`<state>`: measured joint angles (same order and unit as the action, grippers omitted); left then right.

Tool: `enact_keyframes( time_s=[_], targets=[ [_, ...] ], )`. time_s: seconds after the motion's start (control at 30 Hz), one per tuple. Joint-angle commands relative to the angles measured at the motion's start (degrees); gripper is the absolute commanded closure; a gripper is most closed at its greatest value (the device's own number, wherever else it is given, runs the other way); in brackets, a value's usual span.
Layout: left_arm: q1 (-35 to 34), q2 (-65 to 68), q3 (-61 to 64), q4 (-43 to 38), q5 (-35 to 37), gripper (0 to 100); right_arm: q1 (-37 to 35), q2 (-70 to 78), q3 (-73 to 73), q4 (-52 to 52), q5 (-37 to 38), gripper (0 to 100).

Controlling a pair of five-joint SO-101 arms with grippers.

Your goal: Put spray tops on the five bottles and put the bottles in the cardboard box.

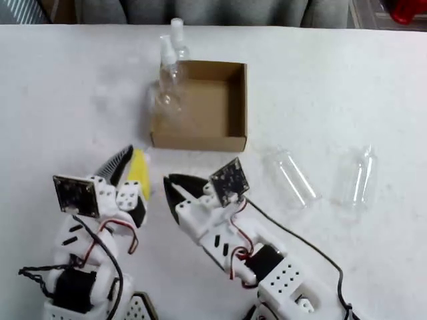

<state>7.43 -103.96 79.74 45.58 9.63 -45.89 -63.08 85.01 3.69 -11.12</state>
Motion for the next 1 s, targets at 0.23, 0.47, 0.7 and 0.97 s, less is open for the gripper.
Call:
enact_keyframes(
  time_s=[0.23, 0.47, 0.7, 0.97],
  targets=[
    [-9.5, -0.9, -7.1, 4.6, 0.0, 98, 1.9, -7.5, -17.5, 35.1, 5.8, 98.3],
    [-10.8, -0.7, -8.3, 10.4, 0.0, 98, 11.0, -20.9, -19.2, 40.5, 6.7, 98.3],
    [-12.1, -0.6, -8.4, 11.1, 0.0, 98, 13.3, -19.5, -20.0, 40.2, 9.1, 98.3],
    [-12.1, 6.9, -10.8, 12.0, -0.3, 98, 15.8, -5.9, -27.5, 40.7, 9.1, 98.3]
  ],
)
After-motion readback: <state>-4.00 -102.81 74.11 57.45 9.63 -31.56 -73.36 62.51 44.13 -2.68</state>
